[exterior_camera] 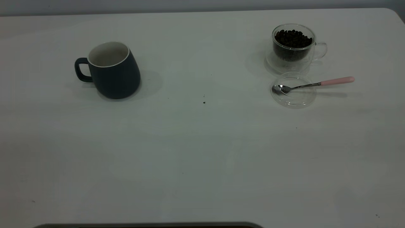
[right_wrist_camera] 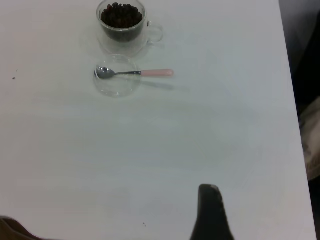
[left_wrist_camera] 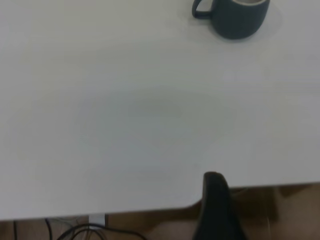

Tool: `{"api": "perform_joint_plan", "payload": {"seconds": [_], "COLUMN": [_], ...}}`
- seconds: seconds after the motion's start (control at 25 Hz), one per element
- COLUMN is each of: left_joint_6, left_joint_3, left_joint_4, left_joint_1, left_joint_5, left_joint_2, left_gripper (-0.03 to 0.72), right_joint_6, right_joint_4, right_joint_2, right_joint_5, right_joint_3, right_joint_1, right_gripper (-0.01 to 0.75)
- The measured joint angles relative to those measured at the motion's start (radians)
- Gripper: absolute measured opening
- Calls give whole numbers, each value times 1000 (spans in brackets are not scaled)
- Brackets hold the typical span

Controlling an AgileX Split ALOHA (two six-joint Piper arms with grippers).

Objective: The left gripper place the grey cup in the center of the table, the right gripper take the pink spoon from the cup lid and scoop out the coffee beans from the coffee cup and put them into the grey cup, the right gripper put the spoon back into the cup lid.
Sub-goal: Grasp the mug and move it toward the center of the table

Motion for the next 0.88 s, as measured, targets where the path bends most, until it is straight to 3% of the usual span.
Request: {"api": "perform_joint_plan", "payload": {"seconds": [0.44, 0.68, 0.88], "left_joint_6": [112, 36, 119], "left_joint_3": [-142, -215, -372], "left_joint_4": [27, 95, 68], "left_joint_1": [2, 98, 110], "left_joint_5": [-367, -514, -563], "left_joint_2": [697, 1017, 1278], "left_gripper": [565, 565, 565], "right_joint_6": [0, 0, 0], "right_joint_4": [0, 0, 0], "right_joint_2": [0, 0, 0], "right_joint_5": [0, 0, 0], "right_joint_3": [0, 0, 0], "right_joint_1": [0, 0, 0], "right_gripper": [573, 573, 573]}}
